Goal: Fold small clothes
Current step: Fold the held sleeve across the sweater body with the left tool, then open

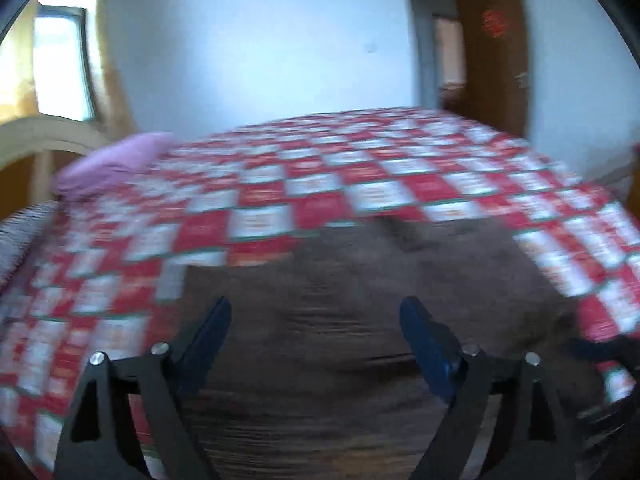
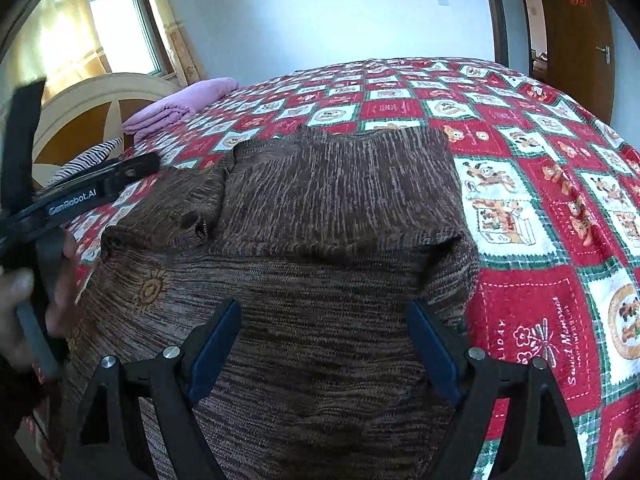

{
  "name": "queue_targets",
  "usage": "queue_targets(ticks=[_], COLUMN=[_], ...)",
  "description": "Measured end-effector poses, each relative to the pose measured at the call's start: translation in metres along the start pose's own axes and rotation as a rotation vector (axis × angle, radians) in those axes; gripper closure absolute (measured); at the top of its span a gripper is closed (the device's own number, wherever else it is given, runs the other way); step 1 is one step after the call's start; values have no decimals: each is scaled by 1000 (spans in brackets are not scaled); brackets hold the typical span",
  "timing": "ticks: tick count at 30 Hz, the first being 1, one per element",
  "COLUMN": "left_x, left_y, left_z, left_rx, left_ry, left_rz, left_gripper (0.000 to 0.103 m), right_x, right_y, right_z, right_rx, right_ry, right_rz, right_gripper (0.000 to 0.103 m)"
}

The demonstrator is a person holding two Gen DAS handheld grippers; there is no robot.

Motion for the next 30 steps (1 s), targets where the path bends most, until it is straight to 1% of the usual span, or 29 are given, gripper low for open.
queue_targets(ticks=[2,4,5,6,7,9,11,14,17,19,20,22,23,24,25,27,30], left_x=[-10,-25,-37,-45,-53,-69,-76,-77,-81,-84,-86,-89,-91,-92,-92,-94,-95], left_y=[-16,-32,-42,-47,-50,-58,-60,-58,-59,-60,-61,-63,-63,-63,-63,-63,-64], left_z=[-50,-88,-112,-125,-134,-141,-136,-134,-135,-143,-146,-150,-151,-152,-153,-153,-154], left_rx=[140,206,244,263,264,256,247,269,284,276,269,233,219,210,203,188,166], left_ry=[11,44,69,89,103,104,108,100,112,151,173,215,232,244,252,270,295], left_rz=[-55,-127,-184,-207,-226,-267,-254,-253,-255,-259,-261,-267,-267,-266,-263,-261,-262], left_gripper=[14,14,14,14,14,13,13,11,6,1,0,0,0,0,0,0,0], right_x=[-1,-1,0,1,3,11,21,42,62,69,71,70,66,65,69,81,106], right_y=[0,1,1,2,4,10,13,8,-18,-39,-56,-83,-98,-111,-119,-122,-109], right_z=[-1,-1,-2,-1,-2,-8,-24,-69,-120,-137,-146,-159,-160,-156,-146,-118,-46], right_rx=[-5,-9,-11,-18,-31,-44,-28,-21,-37,-51,-53,-49,-76,-129,-175,-221,-319], right_ry=[4,7,7,6,7,20,49,178,317,346,349,366,396,419,406,325,90], right_rz=[0,3,5,7,12,27,24,0,-11,-31,-64,-108,-139,-169,-172,-155,-107], right_gripper=[18,18,18,18,18,18,18,18,18,18,18,18,18,18,18,18,18])
Point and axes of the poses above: each gripper's, at about its wrist camera, not at the fingertips, and y roughly against the way its jaws point, z to its right, x to its top, the point moved 8 cm from there along -y, roughly the way its jaws point, and after that the axes turned 3 degrees about -x, right-handed, at the moved point
